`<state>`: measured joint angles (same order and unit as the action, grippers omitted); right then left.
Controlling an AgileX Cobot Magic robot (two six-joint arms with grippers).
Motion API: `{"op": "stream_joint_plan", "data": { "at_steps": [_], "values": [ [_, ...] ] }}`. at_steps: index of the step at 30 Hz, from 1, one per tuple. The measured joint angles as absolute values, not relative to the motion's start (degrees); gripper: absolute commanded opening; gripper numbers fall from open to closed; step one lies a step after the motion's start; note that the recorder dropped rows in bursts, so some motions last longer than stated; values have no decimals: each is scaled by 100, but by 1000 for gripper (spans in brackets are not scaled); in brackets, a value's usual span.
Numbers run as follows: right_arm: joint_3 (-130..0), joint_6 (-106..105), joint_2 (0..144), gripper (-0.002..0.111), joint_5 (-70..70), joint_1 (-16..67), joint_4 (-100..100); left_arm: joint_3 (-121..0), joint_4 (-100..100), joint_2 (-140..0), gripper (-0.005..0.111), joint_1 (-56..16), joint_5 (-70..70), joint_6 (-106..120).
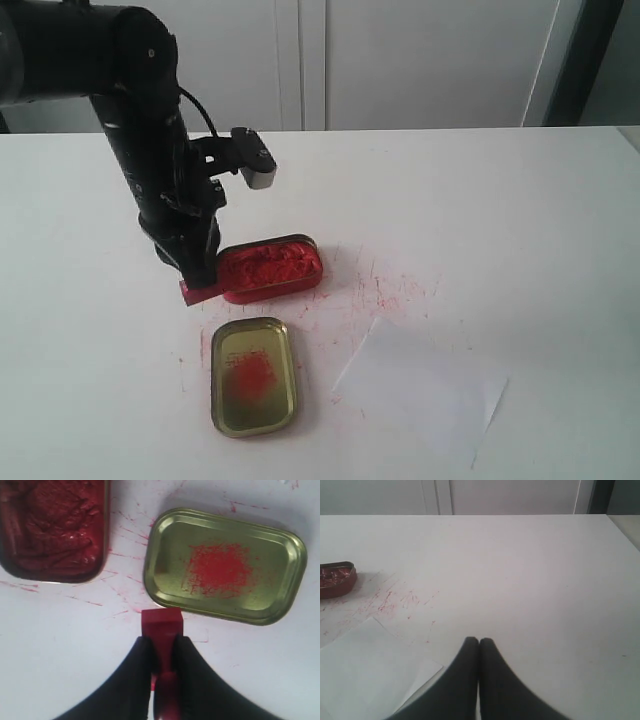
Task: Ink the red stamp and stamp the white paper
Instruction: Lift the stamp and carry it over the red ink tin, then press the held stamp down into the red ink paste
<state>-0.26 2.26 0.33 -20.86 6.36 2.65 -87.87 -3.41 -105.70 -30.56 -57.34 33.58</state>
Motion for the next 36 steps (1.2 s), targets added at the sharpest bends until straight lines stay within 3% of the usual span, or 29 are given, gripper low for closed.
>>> {"op": "stream_joint_plan", "data": {
  "at_steps": [19, 36],
  "values": [
    [-26, 226, 33, 0, -2086, 636, 265, -11138, -318, -12166, 0, -2805, -6017, 3453],
    [-26, 226, 33, 0, -2086, 636, 265, -11312, -485, -12772, 0, -2805, -5899, 3574]
  ]
}}
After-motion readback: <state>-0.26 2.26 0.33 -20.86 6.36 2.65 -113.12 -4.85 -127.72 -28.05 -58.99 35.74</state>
